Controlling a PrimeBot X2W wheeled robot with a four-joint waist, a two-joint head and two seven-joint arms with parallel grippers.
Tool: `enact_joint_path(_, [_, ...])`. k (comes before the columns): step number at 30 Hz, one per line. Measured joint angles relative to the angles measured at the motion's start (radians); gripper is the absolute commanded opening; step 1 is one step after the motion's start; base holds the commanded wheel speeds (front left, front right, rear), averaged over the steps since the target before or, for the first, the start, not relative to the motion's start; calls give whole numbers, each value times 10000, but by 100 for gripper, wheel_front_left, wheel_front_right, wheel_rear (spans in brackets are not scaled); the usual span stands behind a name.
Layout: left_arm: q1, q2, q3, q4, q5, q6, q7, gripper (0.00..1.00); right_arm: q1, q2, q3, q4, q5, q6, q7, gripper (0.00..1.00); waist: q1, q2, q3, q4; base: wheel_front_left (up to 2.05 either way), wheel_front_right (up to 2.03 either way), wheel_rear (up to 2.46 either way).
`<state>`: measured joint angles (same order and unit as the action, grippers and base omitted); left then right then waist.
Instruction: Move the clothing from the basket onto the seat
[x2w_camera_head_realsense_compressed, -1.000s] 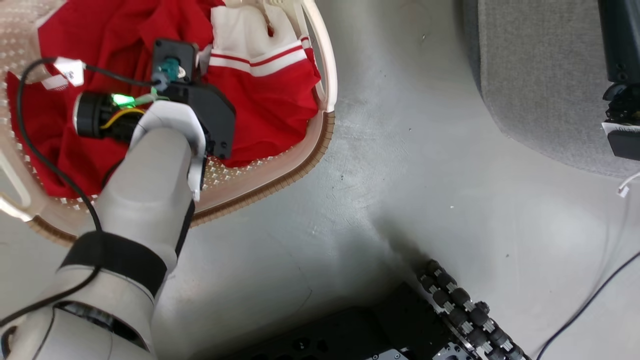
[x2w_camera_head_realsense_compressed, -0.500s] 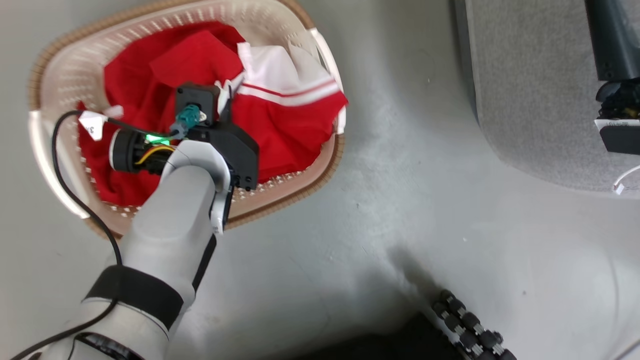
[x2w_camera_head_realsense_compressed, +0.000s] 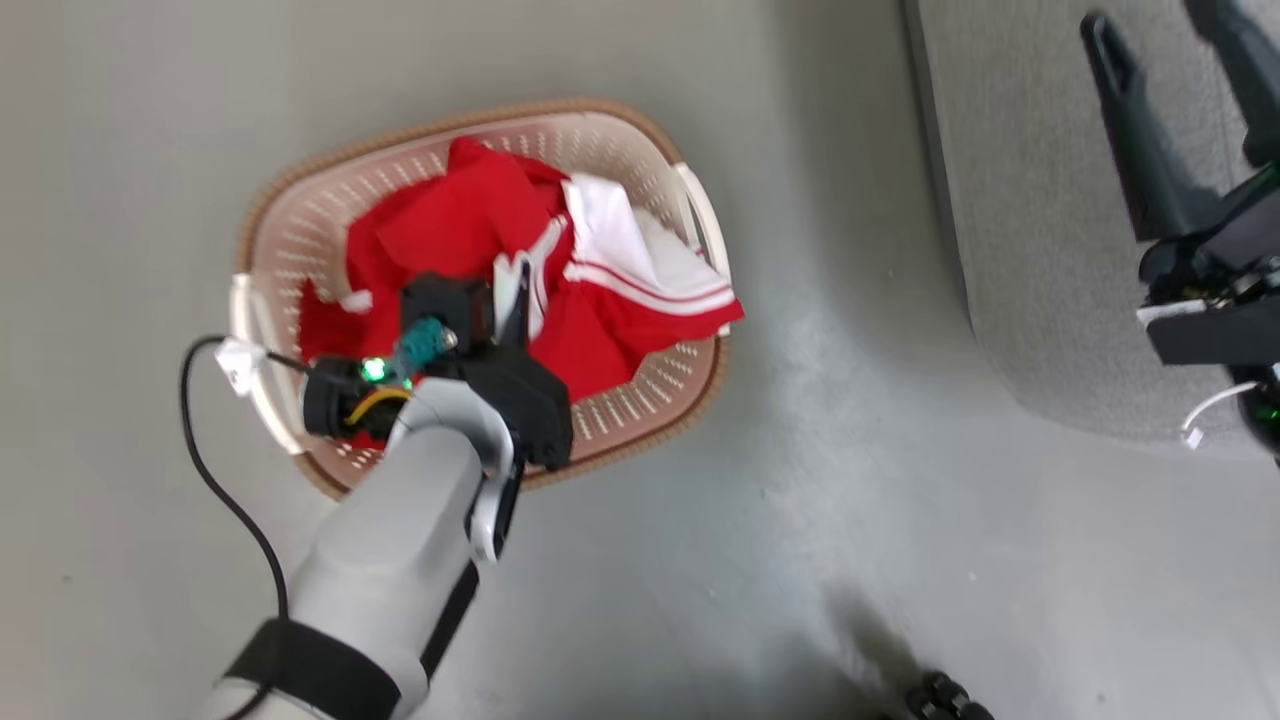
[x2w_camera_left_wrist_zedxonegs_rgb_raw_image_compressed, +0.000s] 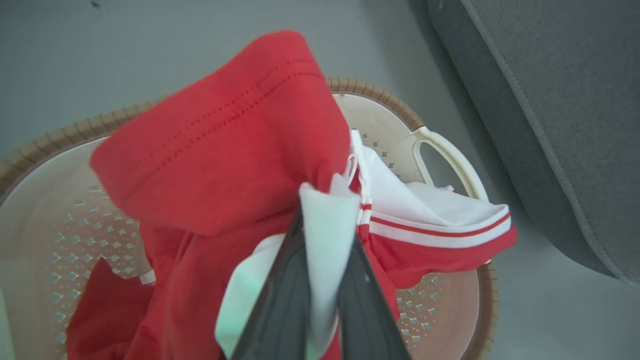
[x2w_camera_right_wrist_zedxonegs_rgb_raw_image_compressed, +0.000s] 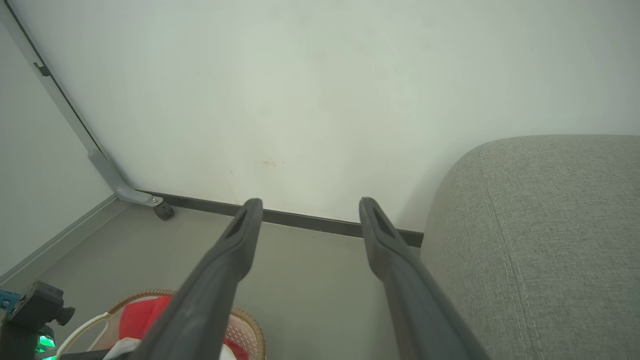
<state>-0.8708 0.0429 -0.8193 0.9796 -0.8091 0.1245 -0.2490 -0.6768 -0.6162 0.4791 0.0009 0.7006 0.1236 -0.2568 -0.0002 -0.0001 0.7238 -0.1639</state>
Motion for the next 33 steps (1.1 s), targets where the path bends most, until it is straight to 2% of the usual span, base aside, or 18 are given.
enact_joint_path(7, [705,-2,-115,-470,-199,0,-6,0,655,364,-19,807,-153,0,0,100,0,0,-1001,387,0,0,0])
enact_joint_path(19, [1925,-17,531,-1060,-322,0,-6,0,1595,1057,-176,1824,-242,0,2,100,1,0,-2611,961,0,0,0])
enact_joint_path(33, [3382,-38,1618,-1816,759,0,-6,0,2797,2034,-337,3083,-792,0,4,100,1,-1,-4673,1580,0,0,0])
